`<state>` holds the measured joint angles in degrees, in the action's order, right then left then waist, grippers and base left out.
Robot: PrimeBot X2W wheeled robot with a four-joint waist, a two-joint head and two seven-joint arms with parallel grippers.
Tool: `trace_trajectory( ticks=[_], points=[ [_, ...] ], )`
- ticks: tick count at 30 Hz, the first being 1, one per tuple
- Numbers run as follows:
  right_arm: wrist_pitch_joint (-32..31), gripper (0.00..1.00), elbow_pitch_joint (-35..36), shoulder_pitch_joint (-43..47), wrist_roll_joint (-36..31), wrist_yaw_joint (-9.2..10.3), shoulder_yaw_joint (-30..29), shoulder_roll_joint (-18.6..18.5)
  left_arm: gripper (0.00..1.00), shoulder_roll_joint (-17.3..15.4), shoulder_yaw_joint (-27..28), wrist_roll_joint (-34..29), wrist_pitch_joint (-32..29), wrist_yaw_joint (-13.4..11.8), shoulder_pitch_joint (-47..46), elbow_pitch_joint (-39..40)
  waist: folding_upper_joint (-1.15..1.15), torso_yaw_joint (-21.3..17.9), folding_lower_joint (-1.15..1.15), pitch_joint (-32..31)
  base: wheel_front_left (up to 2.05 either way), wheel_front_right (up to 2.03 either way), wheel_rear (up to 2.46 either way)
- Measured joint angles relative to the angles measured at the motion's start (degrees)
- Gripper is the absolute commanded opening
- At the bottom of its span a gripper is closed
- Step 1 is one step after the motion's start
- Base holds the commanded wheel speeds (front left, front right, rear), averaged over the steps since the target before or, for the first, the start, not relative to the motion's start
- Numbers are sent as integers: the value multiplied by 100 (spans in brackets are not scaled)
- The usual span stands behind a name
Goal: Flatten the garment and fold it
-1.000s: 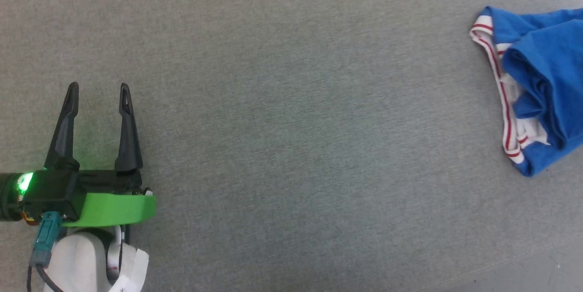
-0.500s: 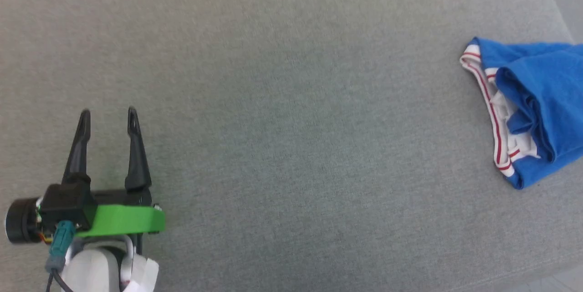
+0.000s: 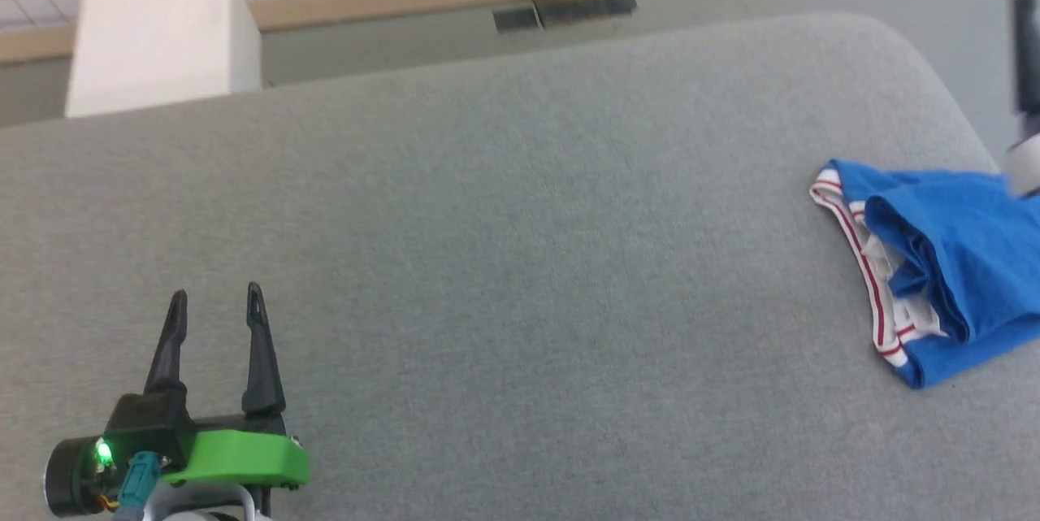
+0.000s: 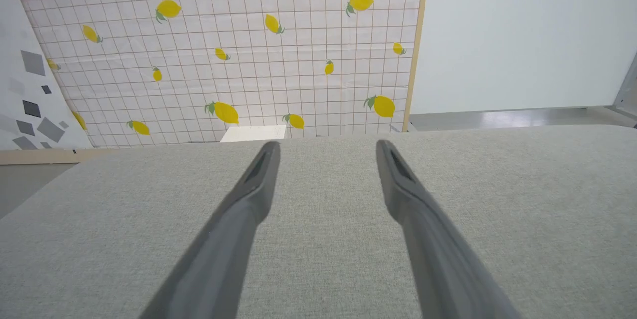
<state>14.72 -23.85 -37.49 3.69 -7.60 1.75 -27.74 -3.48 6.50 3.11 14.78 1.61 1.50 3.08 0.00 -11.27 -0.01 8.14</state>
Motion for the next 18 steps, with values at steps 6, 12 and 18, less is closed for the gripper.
trace_trajectory(
  ticks=[6, 12, 18],
  points=[
    [0, 100, 1125, 1200, -10, 0, -225, 812, 100, 20, -63, 0, 1, 10, 69, -97, 0, 267, 0, -342, 0, 0, 0],
    [0, 100, 1470, 2240, 100, 1, -257, 1461, 100, 27, -126, 0, 1, 14, 124, -261, 0, 530, 0, -545, 0, 0, 0],
    [0, 100, 1475, 3067, 258, 0, -298, 1818, 100, 33, -180, -1, 1, 36, 214, -447, 0, 691, 0, -778, 0, 0, 0]
  ],
)
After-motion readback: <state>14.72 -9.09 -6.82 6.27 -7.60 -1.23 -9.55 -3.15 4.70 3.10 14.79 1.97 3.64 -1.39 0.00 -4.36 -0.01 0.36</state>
